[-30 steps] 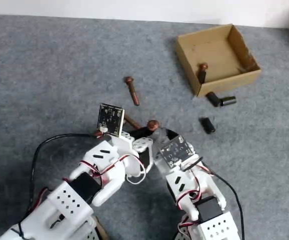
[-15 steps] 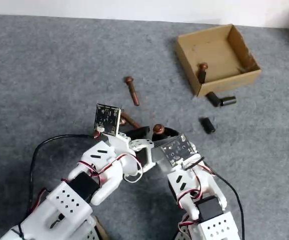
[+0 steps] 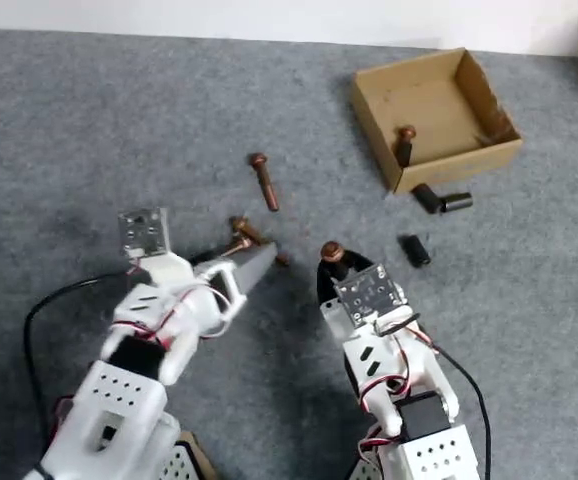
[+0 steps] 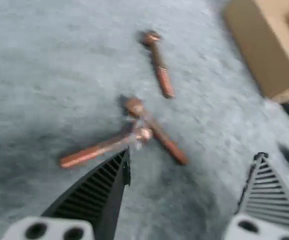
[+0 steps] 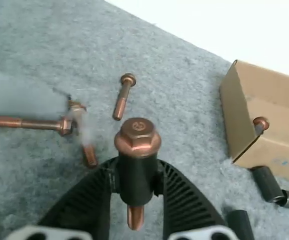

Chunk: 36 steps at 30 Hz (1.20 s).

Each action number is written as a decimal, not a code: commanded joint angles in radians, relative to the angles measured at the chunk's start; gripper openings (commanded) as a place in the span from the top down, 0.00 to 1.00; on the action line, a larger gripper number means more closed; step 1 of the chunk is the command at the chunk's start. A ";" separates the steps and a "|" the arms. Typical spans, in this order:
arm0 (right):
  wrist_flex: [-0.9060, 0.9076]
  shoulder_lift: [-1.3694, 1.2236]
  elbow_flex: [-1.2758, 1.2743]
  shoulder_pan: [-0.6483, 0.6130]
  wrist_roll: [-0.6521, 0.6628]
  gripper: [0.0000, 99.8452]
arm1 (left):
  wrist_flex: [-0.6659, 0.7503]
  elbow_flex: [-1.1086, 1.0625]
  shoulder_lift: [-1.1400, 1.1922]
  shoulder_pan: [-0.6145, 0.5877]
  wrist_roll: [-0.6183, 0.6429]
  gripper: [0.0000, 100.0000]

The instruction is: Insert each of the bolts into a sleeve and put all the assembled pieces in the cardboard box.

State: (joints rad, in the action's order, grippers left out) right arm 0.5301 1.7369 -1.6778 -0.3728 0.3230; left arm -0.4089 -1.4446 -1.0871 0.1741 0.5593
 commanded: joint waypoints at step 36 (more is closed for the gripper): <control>0.001 -1.013 0.886 0.283 0.060 1.00 | 0.021 -0.045 -0.005 -0.071 -0.091 0.65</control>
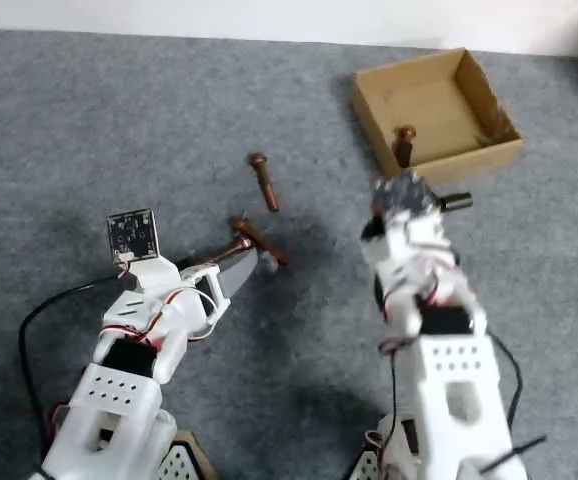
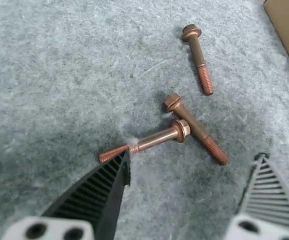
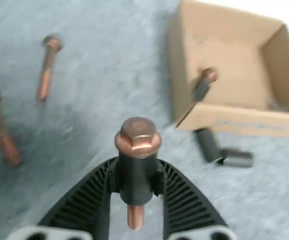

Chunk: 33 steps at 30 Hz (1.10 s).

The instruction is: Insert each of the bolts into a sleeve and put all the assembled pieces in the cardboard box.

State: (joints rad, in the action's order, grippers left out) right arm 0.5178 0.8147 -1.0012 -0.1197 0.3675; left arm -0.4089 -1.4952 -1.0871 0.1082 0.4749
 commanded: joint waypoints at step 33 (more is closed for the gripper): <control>0.022 -1.359 1.354 0.156 0.071 0.99 | 0.160 -0.044 -0.005 -0.004 -0.006 0.65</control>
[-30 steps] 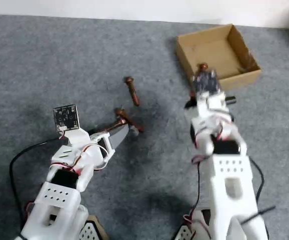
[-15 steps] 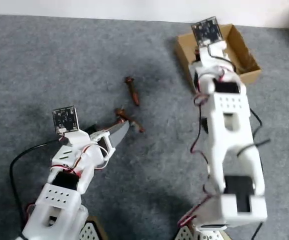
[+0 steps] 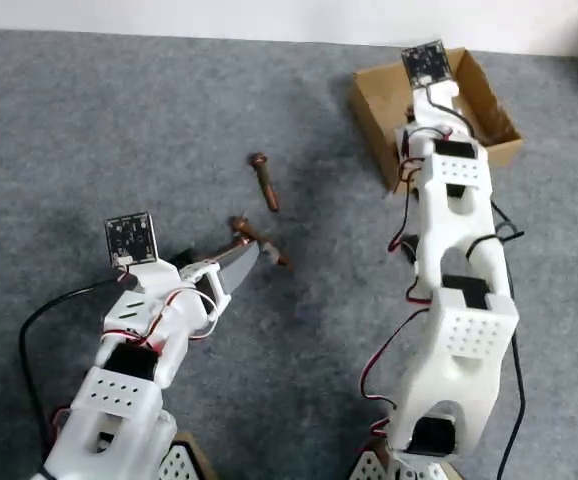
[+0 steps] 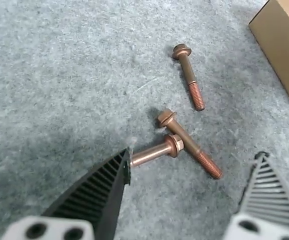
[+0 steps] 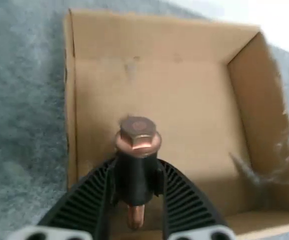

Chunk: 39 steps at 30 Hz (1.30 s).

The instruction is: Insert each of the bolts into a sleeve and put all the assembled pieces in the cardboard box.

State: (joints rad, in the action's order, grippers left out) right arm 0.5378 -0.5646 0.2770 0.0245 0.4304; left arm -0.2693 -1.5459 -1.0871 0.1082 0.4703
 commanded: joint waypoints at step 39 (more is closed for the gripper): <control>0.869 -0.079 0.476 0.084 0.302 0.86 | 0.020 0.007 -0.005 -0.004 -0.002 0.65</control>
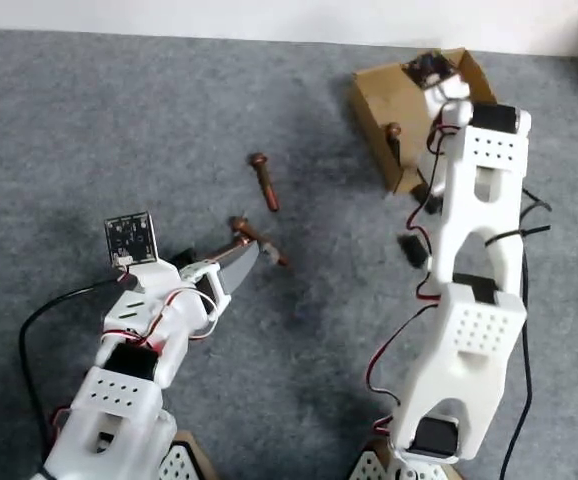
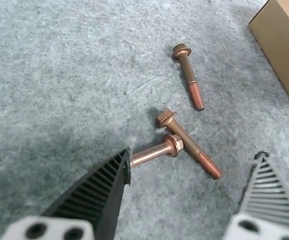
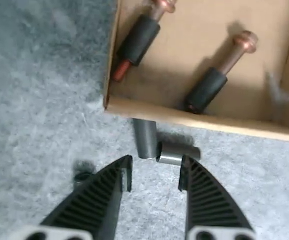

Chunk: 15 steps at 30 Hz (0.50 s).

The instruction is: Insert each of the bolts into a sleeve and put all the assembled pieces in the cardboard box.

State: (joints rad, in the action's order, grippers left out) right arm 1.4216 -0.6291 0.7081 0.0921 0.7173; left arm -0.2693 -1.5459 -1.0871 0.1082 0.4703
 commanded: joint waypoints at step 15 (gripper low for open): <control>-0.137 -0.228 0.053 0.030 0.018 0.86 | 0.020 0.008 -0.005 -0.004 -0.002 0.65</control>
State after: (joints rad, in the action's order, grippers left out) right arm 1.2958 -0.8516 0.7495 0.1120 0.7219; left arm -0.2693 -1.5459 -1.0871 0.1082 0.4703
